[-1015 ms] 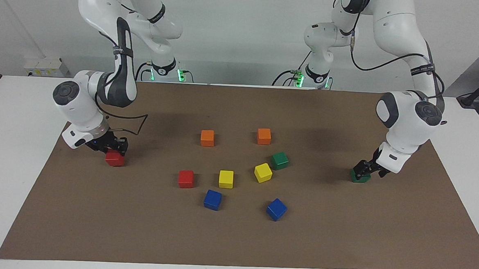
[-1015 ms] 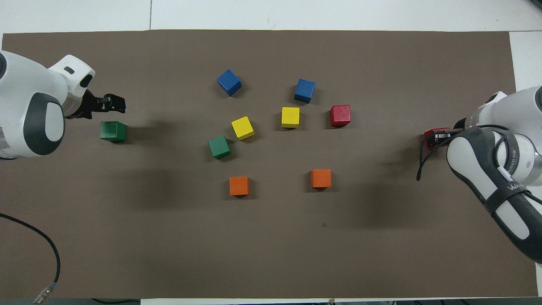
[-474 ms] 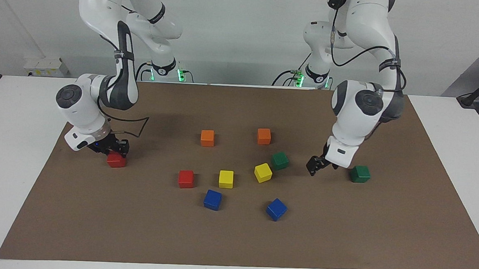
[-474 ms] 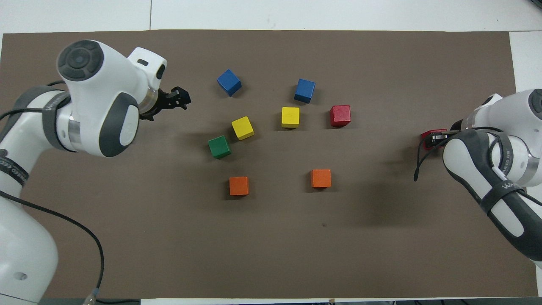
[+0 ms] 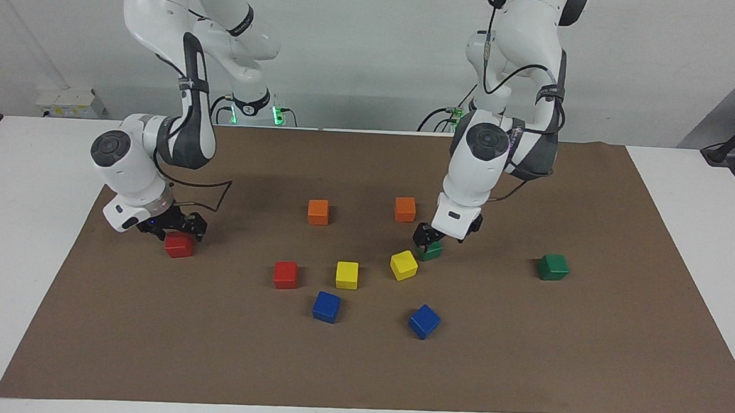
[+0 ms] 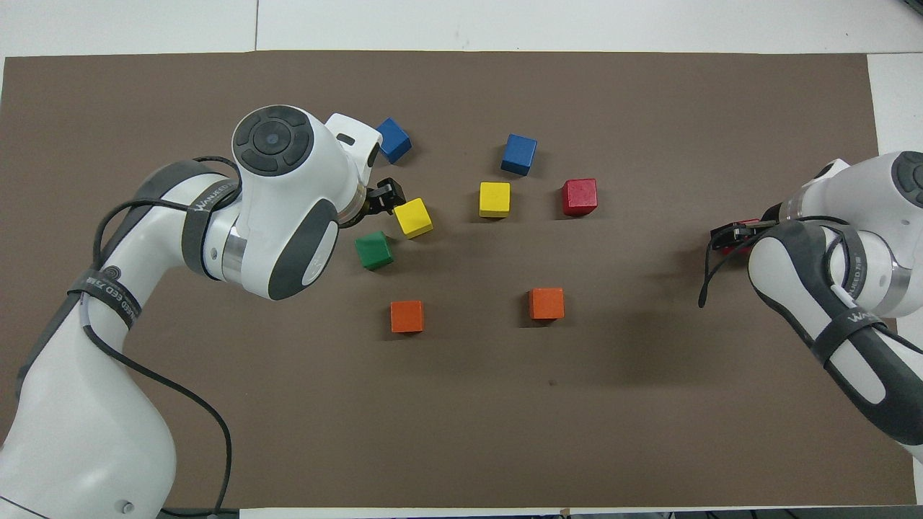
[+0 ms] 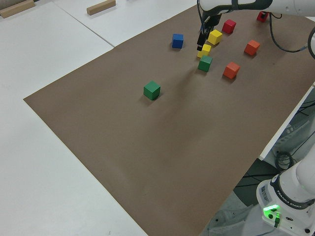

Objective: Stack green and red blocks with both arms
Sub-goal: 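Reach the left gripper to the second green cube while the right gripper withdraws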

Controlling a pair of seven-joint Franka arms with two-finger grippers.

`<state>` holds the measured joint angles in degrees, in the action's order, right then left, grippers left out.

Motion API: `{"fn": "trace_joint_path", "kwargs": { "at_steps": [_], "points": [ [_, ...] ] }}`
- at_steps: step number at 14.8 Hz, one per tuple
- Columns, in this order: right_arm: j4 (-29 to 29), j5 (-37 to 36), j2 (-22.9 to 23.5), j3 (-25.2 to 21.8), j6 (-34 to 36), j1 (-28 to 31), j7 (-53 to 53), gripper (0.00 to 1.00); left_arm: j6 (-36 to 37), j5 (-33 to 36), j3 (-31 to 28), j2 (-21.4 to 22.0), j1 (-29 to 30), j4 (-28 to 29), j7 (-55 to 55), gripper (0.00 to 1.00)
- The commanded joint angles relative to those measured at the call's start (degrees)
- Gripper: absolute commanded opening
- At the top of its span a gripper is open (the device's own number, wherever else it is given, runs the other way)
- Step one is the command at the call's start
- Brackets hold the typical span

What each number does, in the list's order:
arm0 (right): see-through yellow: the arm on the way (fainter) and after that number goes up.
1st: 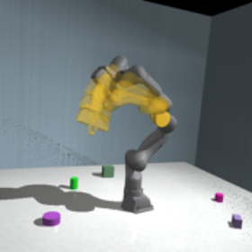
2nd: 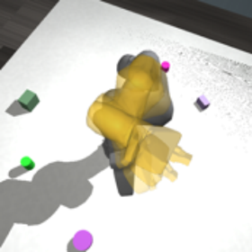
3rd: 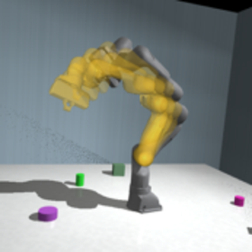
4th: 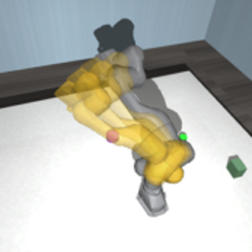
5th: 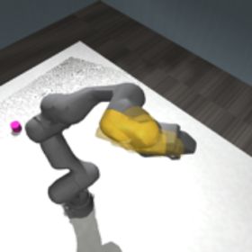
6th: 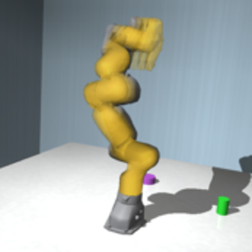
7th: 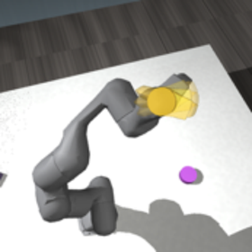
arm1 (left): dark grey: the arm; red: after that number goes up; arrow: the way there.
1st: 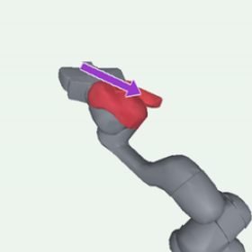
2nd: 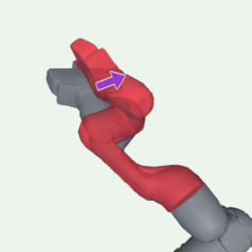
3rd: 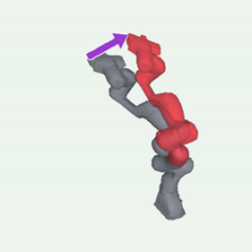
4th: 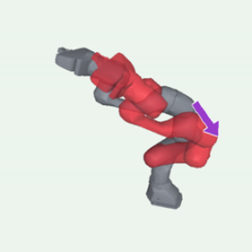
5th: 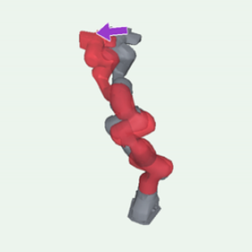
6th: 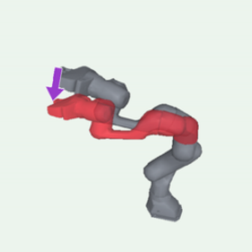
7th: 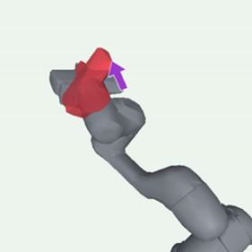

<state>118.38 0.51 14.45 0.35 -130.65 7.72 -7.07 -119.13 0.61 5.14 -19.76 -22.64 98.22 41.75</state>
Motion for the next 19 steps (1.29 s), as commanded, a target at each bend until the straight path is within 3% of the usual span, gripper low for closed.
{"fn": "trace_joint_path", "kwargs": {
  "at_steps": [1, 4, 9, 12, 16, 19],
  "points": [
    [-0.9, -0.2, -0.9, 0.3, 1.3, 0.0, 1.4, 1.00, 0.0, 0.7, -0.8, 0.2, -0.9, 2.1, 0.5, 1.00],
    [-6.8, -0.3, -1.1, 0.4, 9.1, 0.0, 1.4, 1.00, -1.4, 0.7, -0.8, 0.2, -1.4, 4.5, 0.1, 1.00],
    [-16.5, -0.7, -0.4, 0.7, 13.1, -3.1, 2.8, 1.00, -5.3, 0.6, -0.8, 0.1, -1.5, 7.4, 0.6, 1.00],
    [-24.7, -3.6, 3.2, 0.8, 15.6, -6.9, 9.2, 1.00, -5.8, 0.6, -0.8, -0.1, -1.6, 7.7, 3.1, 1.00],
    [-38.9, -3.5, 11.3, 0.7, 23.6, -12.0, 15.0, 1.00, -9.3, 0.6, -0.7, 0.0, -2.1, 10.0, 6.4, 1.00],
    [-42.7, -3.3, 14.4, 0.8, 24.0, -15.3, 18.2, 1.00, -9.6, 0.6, -0.7, 0.1, -2.2, 10.9, 7.6, 1.00]
  ]
}}
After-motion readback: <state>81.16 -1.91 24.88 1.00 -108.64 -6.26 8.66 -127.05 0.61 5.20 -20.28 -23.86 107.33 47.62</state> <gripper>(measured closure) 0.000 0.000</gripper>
